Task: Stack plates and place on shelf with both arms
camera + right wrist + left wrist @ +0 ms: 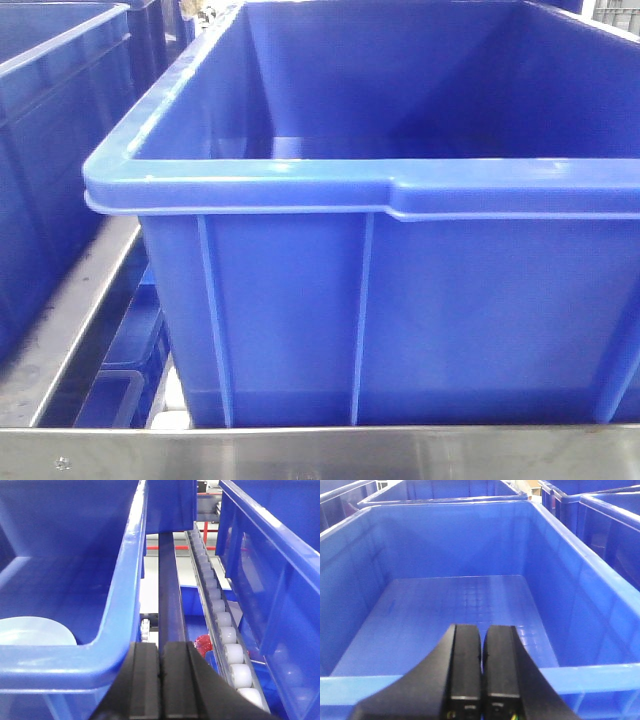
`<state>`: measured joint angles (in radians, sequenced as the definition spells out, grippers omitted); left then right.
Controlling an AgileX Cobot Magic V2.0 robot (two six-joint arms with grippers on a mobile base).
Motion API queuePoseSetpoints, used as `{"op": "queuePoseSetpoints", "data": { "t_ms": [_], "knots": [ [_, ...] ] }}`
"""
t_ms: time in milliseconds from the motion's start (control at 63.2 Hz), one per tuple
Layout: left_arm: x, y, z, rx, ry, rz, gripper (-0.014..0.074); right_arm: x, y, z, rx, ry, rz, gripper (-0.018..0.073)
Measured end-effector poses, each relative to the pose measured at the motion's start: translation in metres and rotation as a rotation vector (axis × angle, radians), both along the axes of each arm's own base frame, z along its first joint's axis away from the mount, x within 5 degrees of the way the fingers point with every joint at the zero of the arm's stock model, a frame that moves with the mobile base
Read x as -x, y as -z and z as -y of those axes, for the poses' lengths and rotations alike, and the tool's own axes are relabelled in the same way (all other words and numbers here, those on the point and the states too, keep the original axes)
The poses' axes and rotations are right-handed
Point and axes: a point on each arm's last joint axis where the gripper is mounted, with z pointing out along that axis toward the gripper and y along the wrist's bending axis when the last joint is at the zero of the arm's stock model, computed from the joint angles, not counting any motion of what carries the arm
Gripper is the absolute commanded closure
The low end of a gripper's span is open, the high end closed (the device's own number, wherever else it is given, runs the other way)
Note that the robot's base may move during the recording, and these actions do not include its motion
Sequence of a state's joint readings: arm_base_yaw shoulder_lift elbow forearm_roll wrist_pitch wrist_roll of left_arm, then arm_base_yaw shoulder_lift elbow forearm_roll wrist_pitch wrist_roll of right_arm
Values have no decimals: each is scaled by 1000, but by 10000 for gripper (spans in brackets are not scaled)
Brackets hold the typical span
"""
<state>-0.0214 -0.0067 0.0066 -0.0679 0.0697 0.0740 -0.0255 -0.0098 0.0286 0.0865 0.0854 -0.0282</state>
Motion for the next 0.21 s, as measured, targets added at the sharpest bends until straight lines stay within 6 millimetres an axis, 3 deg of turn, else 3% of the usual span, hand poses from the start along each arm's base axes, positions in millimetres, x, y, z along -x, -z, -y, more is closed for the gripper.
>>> {"op": "queuePoseSetpoints", "data": {
  "t_ms": [206],
  "knots": [
    [0, 0, 0, 0, 0, 0, 512, 0, 0, 0, 0, 0, 0, 503]
  ]
}}
